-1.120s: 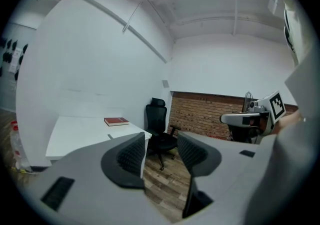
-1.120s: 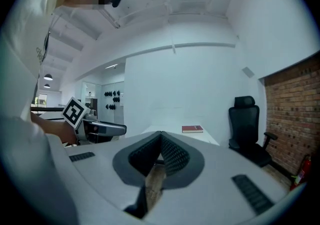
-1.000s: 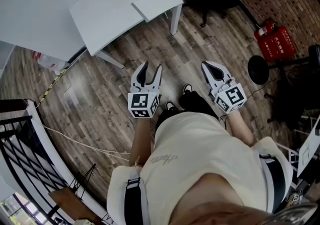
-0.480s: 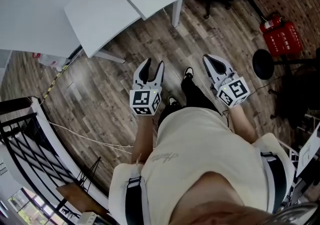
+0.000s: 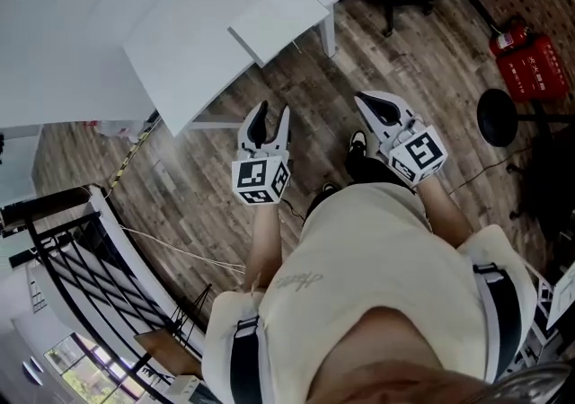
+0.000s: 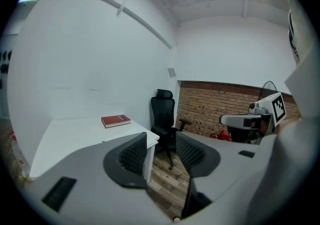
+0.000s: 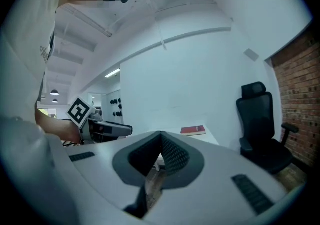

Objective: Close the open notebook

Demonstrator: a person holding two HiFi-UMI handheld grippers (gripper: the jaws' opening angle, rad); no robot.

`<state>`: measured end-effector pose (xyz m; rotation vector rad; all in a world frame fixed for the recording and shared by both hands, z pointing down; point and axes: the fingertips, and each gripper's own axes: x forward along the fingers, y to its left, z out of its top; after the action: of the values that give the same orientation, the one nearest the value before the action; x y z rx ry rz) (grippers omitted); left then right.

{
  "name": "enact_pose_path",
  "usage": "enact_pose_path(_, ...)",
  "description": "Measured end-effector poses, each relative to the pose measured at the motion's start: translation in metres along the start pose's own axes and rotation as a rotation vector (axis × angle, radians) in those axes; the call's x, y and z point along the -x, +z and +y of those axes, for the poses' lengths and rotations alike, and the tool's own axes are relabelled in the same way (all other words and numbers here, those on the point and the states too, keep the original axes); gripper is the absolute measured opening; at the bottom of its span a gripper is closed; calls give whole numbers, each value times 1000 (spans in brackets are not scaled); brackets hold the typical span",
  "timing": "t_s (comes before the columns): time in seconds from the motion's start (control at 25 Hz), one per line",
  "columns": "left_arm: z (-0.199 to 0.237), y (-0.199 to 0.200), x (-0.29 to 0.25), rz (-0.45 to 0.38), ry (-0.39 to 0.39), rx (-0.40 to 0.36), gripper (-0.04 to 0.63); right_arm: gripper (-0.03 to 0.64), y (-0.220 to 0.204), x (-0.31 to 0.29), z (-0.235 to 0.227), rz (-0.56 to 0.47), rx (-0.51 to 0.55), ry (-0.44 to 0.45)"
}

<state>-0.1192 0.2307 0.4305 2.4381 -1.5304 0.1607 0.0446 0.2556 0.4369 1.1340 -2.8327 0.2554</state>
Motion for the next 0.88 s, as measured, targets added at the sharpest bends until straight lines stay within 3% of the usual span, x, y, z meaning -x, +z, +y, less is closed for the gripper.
enact_pose_path(0.2, 3, 11, -28, -2, 51, 10, 198, 8, 6, -23, -28, -16, 17, 102)
enact_pose_path(0.48, 20, 14, -46, 23, 133, 9, 195, 8, 14, -52, -57, -5, 52, 137)
enact_pose_path(0.76, 35, 8, -72, 60, 125, 15, 189, 8, -2, -72, -69, 48, 24, 170)
enact_pose_path(0.88, 49, 2, -89, 58, 104, 81, 189, 8, 3, -84, -73, 48, 57, 155)
